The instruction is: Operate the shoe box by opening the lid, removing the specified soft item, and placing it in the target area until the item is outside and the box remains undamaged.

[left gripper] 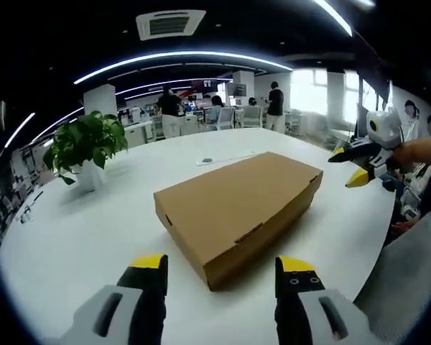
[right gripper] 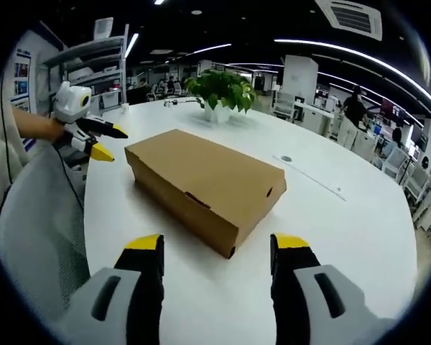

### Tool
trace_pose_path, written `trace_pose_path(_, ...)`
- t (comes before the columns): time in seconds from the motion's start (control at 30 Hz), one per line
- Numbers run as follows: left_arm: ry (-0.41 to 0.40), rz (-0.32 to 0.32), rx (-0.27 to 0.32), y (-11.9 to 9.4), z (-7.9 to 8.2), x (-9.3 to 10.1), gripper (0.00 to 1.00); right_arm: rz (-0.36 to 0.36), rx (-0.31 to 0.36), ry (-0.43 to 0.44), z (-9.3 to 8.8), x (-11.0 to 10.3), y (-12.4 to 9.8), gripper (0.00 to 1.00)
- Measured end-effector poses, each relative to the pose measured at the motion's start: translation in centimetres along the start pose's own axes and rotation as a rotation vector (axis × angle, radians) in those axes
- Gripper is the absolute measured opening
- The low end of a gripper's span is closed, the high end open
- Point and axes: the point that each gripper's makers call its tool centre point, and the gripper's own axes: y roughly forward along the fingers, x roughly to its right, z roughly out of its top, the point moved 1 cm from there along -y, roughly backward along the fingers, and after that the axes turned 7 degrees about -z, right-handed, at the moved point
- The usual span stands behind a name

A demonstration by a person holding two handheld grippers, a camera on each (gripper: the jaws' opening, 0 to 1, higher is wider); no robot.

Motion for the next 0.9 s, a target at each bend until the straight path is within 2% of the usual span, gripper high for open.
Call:
trace_pose_path(0.33, -0.032, 0.017, -0.009, 1.4, -0.2, -0.2, 0.56, 0.014, -0.018, -0.004, 0.1, 0.2, 2.8, 0.5)
trace_pose_path(0.77, -0.04, 0.022, -0.02, 3.1, -0.3, -0.2, 0.51, 0.042, -0.054, -0.041, -0.1, -0.3, 4.5, 0.44)
trace_pose_path(0.9, -0.042, 0.041, -0.022, 3.3, -0.3, -0.6, 0.49, 0.019, -0.051, -0.021, 0.1, 0.3, 4.9, 0.41)
